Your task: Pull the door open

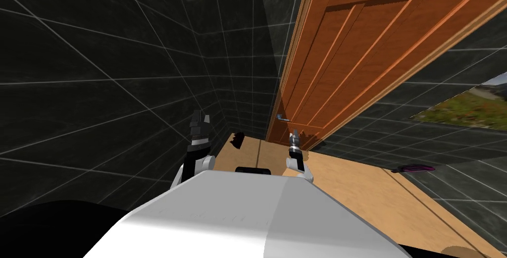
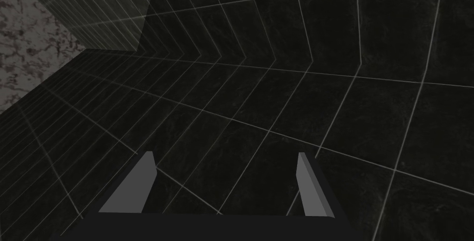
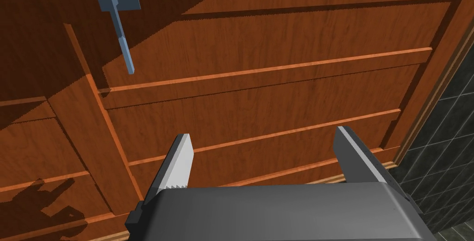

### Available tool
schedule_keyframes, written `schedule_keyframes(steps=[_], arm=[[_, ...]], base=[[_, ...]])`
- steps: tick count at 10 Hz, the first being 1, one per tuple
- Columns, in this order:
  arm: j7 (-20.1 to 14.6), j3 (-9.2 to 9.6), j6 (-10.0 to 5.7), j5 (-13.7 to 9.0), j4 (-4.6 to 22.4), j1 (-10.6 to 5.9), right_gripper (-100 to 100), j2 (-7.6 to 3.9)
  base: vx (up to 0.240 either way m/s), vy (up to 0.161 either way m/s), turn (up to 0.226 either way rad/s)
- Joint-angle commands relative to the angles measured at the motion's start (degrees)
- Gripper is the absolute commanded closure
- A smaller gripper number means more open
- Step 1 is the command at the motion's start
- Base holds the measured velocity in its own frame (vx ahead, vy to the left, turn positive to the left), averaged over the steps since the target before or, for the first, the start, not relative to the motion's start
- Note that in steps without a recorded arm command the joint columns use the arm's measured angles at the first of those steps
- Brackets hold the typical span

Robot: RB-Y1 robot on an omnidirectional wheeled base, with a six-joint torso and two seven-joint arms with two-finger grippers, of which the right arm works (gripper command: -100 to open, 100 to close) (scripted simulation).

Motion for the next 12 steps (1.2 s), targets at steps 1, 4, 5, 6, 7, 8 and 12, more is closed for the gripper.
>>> schedule_keyframes(steps=[1, 4, 5, 6, 7, 8, 12], arm=[[-0.13, -0.59, -0.59, -0.18, 2.86, -1.13, -100, -0.19], [-0.29, -1.55, -1.27, -0.47, 8.06, -2.91, -100, -0.45], [-0.38, -2.02, -1.61, -0.62, 9.84, -3.8, -100, -0.58], [-0.45, -2.48, -1.93, -0.76, 12.1, -4.64, -100, -0.7], [-0.53, -2.91, -2.24, -0.89, 14.03, -5.44, -100, -0.81], [-0.6, -3.34, -2.55, -1.03, 16.27, -6.25, -100, -0.92], [-0.81, -4.53, -3.4, -1.39, 22.47, -8.47, -100, -1.22]], base=[[0.051, -0.026, 0.089], [0.065, -0.038, 0.106], [0.048, -0.029, 0.074], [0.068, -0.039, 0.109], [0.078, -0.045, 0.186], [0.083, -0.06, 0.116], [0.057, -0.035, 0.079]])
